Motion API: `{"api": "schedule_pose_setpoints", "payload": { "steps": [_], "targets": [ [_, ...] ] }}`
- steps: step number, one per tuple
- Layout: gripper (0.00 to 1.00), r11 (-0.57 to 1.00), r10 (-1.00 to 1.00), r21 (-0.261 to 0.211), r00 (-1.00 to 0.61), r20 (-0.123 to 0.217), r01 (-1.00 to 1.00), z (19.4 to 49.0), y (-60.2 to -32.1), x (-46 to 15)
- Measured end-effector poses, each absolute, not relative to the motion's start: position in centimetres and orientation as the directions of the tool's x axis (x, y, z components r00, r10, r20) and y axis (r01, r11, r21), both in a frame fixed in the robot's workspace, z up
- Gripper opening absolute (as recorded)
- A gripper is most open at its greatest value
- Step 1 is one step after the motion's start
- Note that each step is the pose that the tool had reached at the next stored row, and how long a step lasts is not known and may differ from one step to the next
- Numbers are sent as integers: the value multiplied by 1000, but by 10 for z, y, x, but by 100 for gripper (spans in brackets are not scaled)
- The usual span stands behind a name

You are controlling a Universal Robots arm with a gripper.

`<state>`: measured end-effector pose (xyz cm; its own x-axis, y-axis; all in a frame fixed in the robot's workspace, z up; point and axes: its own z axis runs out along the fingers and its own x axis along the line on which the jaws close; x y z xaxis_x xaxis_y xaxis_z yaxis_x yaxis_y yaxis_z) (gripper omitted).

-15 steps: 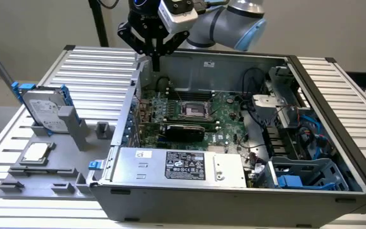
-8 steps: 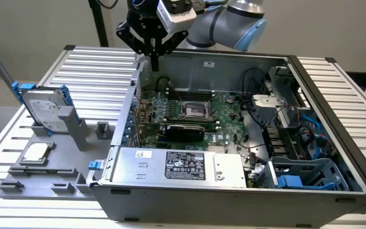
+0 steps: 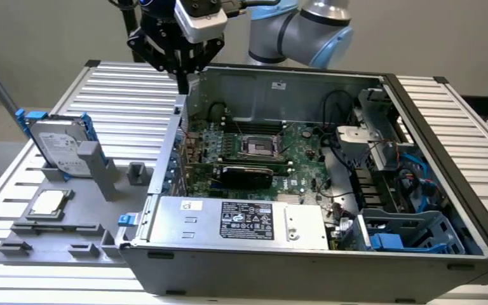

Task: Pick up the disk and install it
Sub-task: 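Reach for the disk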

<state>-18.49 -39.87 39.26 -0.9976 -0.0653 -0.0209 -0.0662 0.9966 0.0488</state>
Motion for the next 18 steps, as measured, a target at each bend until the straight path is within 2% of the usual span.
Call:
{"api": "schedule_pose_setpoints", "payload": {
  "steps": [18],
  "targets": [
    [11,997,-65,49,-998,-21,-66,393,-390,-267]
  ]
}}
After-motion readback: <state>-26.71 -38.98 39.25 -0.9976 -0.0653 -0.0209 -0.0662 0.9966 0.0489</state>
